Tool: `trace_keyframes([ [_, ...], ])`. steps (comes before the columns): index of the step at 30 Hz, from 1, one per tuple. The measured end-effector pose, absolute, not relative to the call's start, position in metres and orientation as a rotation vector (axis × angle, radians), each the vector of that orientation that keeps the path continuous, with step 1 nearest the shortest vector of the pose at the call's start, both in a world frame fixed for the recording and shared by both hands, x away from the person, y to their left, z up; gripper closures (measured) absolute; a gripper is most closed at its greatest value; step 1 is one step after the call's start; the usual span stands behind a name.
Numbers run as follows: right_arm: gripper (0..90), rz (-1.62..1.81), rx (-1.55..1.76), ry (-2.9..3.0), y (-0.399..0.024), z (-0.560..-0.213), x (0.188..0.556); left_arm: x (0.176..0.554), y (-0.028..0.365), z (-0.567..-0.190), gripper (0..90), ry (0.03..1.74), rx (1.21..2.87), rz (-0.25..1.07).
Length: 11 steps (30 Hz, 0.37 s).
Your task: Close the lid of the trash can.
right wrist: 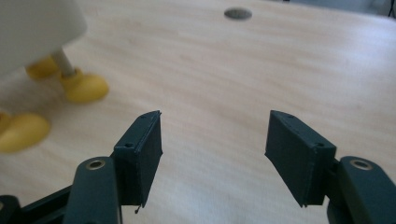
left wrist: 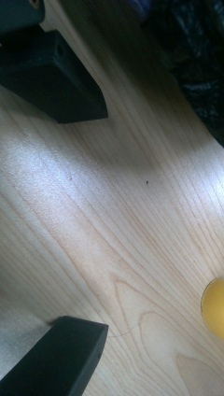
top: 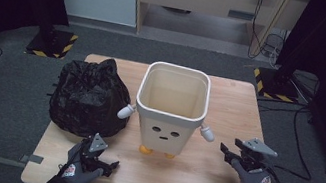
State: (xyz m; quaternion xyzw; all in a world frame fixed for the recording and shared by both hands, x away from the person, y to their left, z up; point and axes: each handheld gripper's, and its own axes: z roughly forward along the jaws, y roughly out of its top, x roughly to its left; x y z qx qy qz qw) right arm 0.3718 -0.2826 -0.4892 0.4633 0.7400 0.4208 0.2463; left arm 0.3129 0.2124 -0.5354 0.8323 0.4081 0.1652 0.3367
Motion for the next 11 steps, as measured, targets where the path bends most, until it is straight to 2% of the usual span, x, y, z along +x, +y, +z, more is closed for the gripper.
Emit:
trace_keyframes([
  [11, 31.1, 1.055, 1.314, 2.092, -0.290, -0.506, 0.358, 0.313, 0.214, -0.535, 0.0, 1.059, 2.176, 0.430],
])
